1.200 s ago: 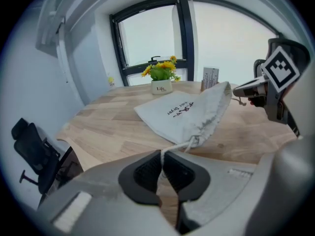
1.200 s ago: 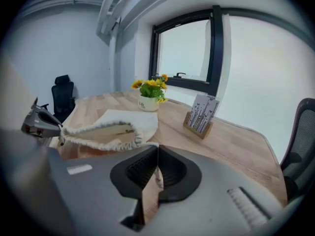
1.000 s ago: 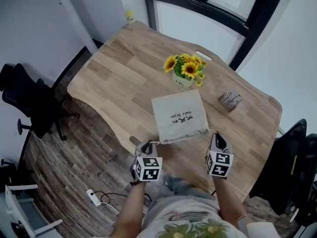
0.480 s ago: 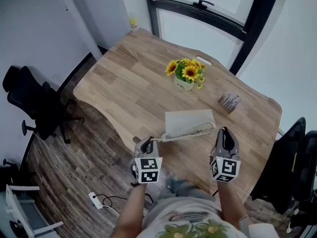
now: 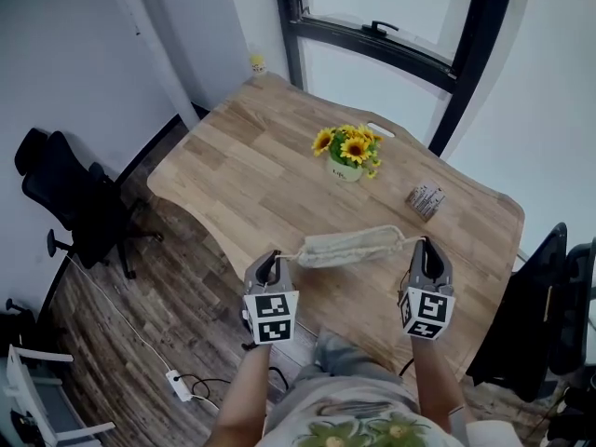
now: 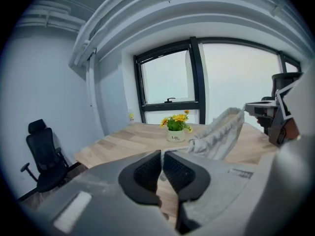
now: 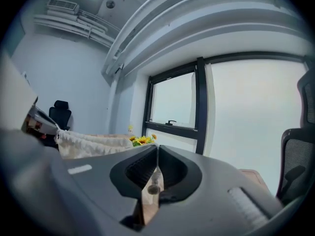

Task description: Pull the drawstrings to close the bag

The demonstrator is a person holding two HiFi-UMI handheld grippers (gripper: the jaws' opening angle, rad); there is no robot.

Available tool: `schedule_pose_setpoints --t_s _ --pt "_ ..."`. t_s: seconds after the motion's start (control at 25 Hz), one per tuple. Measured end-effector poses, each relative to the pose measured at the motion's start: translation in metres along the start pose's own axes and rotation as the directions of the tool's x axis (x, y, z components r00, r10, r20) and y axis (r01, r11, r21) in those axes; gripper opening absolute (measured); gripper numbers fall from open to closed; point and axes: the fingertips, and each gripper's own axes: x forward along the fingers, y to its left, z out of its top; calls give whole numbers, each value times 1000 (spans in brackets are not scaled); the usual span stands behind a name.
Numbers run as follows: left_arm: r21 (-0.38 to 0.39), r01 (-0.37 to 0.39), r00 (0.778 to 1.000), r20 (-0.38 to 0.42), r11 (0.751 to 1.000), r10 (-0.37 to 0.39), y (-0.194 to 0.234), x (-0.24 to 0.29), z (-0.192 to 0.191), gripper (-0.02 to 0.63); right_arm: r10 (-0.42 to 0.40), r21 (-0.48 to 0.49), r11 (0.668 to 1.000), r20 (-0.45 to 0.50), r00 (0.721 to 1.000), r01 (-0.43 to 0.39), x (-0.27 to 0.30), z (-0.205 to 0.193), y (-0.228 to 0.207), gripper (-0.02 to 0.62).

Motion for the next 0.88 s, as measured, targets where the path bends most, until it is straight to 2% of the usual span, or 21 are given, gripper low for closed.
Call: schedule_pose_setpoints --t_s 0.16,0.32,0.44,0.56,0.72,0.88 --pt "-31 -51 998 45 998 52 16 -13 20 14 44 0 999 19 999 -44 -2 23 10 12" --pt "-70 -52 991 119 996 60 25 -32 56 14 165 -32 986 11 986 -164 2 54 25 11" --pt "-63 -59 983 172 996 69 32 -45 84 14 202 -49 979 47 978 -200 4 84 28 9" --pt "-56 -60 978 197 997 70 36 -51 106 14 183 -10 983 68 981 -183 7 108 21 10" --pt "-60 -82 973 211 995 93 44 -55 126 14 170 49 984 65 983 -174 11 119 18 9" --pt "-79 -112 969 214 991 126 56 -59 135 14 84 128 988 42 996 -89 11 116 3 8"
